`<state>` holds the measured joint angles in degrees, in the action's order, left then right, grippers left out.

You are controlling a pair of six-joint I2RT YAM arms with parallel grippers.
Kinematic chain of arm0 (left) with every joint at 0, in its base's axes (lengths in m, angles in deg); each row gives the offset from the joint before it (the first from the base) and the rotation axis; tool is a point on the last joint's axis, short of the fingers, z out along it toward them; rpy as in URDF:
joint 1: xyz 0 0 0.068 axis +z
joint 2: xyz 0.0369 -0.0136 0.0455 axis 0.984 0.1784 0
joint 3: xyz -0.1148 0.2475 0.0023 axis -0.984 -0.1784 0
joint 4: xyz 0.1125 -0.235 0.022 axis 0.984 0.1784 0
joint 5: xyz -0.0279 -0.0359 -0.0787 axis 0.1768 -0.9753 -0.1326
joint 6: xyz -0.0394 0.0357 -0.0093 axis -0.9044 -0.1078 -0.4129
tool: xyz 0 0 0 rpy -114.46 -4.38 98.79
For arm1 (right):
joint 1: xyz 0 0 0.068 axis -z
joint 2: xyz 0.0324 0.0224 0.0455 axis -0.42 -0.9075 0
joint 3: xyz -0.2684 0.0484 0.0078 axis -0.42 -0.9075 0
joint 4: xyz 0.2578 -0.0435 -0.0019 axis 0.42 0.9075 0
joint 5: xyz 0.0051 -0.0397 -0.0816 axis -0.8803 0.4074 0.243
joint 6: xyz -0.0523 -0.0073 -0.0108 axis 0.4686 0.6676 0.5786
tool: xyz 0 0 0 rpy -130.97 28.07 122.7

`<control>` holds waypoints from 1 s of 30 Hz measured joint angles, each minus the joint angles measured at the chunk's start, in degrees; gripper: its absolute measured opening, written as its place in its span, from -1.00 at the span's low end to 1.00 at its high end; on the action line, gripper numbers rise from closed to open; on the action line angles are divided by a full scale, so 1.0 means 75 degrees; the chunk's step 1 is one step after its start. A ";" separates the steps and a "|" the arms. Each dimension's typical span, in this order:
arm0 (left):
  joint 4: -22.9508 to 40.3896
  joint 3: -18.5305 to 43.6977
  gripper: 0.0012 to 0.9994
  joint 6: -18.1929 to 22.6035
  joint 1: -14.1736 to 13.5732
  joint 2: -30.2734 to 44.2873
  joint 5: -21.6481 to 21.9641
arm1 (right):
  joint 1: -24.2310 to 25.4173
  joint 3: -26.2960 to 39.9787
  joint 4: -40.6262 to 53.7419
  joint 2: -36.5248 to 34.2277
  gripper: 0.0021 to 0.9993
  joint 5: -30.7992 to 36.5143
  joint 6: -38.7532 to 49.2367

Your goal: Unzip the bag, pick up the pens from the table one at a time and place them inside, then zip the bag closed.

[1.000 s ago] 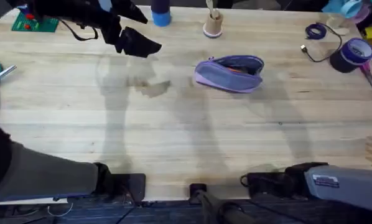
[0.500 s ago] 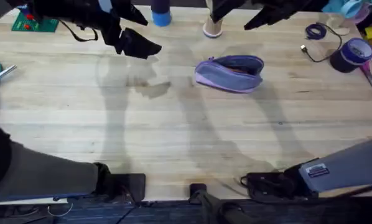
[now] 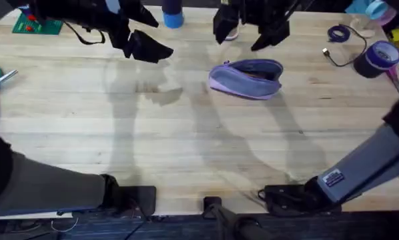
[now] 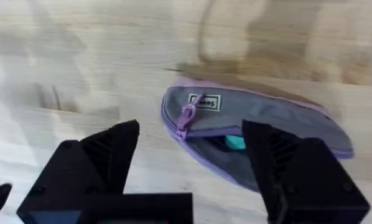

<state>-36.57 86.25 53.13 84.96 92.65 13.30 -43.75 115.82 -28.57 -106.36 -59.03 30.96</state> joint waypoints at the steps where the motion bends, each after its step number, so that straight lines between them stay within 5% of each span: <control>1: 0.0000 0.0000 0.99 0.0000 0.0000 -0.0001 -0.0002 | -0.0030 0.0000 -0.0010 -0.0091 0.99 0.0017 -0.0053; 25: 0.0000 0.0000 0.99 0.0000 0.0000 -0.0001 -0.0002 | -0.0543 0.0000 -0.0021 -0.1171 0.98 0.0108 -0.0349; 30: 0.0000 0.0000 0.99 0.0003 0.0000 -0.0001 -0.0002 | -0.0588 0.0000 0.0028 -0.1294 0.80 0.0131 -0.0349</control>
<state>-36.57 86.25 53.15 84.96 92.65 13.28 -48.16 115.82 -28.36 -116.06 -58.05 28.34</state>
